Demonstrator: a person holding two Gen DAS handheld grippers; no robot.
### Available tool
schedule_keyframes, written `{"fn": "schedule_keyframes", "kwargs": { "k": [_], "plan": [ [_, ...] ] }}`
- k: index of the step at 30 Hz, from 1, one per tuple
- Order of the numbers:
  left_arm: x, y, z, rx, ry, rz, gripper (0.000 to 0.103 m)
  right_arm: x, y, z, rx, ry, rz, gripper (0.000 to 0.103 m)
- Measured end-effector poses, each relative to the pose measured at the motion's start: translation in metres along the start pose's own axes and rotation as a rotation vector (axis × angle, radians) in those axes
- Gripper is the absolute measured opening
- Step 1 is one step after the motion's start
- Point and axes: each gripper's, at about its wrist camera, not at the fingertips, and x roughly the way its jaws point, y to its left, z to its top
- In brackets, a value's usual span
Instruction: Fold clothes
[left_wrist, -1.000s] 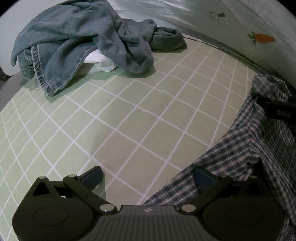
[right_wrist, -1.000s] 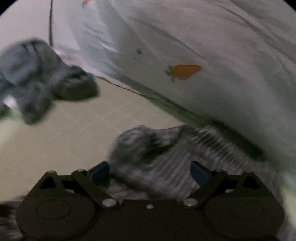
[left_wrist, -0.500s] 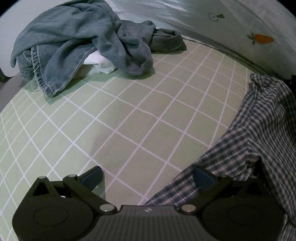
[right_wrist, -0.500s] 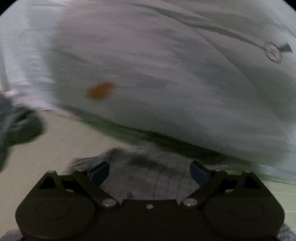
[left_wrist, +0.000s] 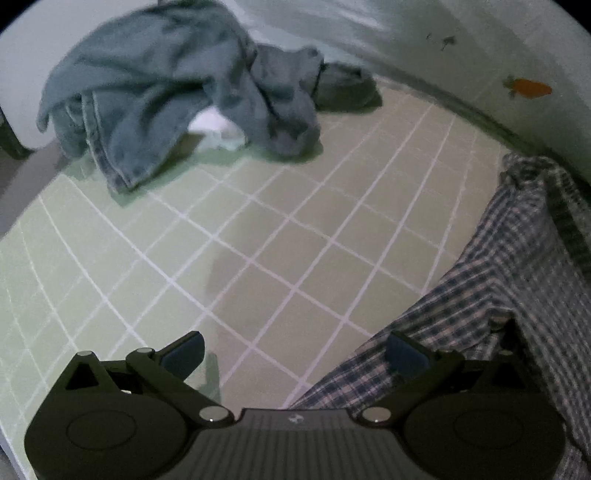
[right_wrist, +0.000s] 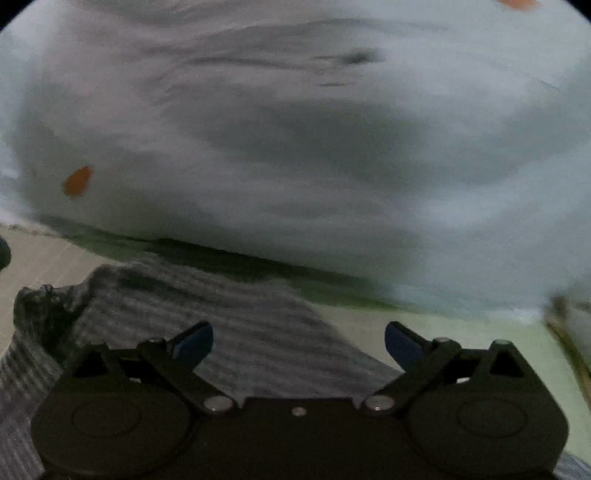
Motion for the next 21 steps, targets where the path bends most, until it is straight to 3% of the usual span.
{"fn": "schedule_keyframes", "kwargs": {
  "k": [7,10,14,17,20,21],
  "plan": [
    [-0.061,-0.017,-0.013,0.068,-0.155,-0.088,0.103,-0.078,-0.092,-0.103,0.203,0.165,0.042,0.103],
    [-0.089,-0.029,-0.028,0.111,-0.207,-0.126,0.103,-0.106,-0.105,-0.14,0.271,0.196,0.078,0.103],
    [-0.122,-0.045,-0.056,0.133,-0.235,-0.161,0.103,-0.122,-0.109,-0.162,0.314,0.203,0.119,0.102],
    [-0.138,-0.053,-0.078,0.143,-0.234,-0.188,0.103,-0.124,-0.111,-0.168,0.322,0.206,0.143,0.09],
    [-0.151,-0.056,-0.096,0.162,-0.26,-0.162,0.103,-0.118,-0.114,-0.169,0.337,0.211,0.15,0.077],
    [-0.155,-0.057,-0.1,0.166,-0.269,-0.154,0.103,-0.116,-0.115,-0.17,0.336,0.208,0.152,0.067]
  ]
}}
